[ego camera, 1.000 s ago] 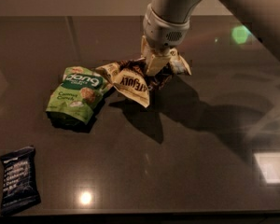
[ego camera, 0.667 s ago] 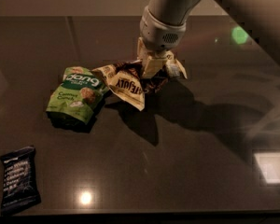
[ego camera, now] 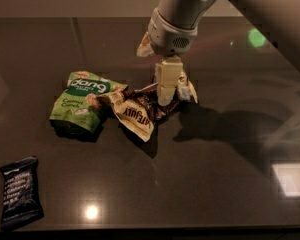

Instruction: Move brown chip bag near green rice chip bag

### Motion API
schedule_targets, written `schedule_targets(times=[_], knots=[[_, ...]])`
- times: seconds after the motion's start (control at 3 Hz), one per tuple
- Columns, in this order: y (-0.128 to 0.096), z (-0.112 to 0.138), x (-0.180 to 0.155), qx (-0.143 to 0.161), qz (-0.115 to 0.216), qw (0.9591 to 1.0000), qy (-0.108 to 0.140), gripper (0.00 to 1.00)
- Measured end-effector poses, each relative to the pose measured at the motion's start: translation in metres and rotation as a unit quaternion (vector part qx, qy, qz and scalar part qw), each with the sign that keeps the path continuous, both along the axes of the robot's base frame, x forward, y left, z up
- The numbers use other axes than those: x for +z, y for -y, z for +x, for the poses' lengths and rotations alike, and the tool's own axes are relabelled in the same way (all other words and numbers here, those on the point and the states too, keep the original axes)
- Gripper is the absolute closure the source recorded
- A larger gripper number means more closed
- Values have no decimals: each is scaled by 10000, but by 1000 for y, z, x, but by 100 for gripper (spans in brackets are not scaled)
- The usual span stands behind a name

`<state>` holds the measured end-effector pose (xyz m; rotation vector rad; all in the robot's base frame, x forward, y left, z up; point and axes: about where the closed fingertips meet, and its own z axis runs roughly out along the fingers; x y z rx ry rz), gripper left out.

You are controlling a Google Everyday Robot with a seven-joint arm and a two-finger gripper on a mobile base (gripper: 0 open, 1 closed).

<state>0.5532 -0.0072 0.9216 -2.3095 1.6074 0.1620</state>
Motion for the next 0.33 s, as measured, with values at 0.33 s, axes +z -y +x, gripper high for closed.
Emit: schedule_targets(times=[0.33], knots=[[0,0,0,0,0,10000,0,0]])
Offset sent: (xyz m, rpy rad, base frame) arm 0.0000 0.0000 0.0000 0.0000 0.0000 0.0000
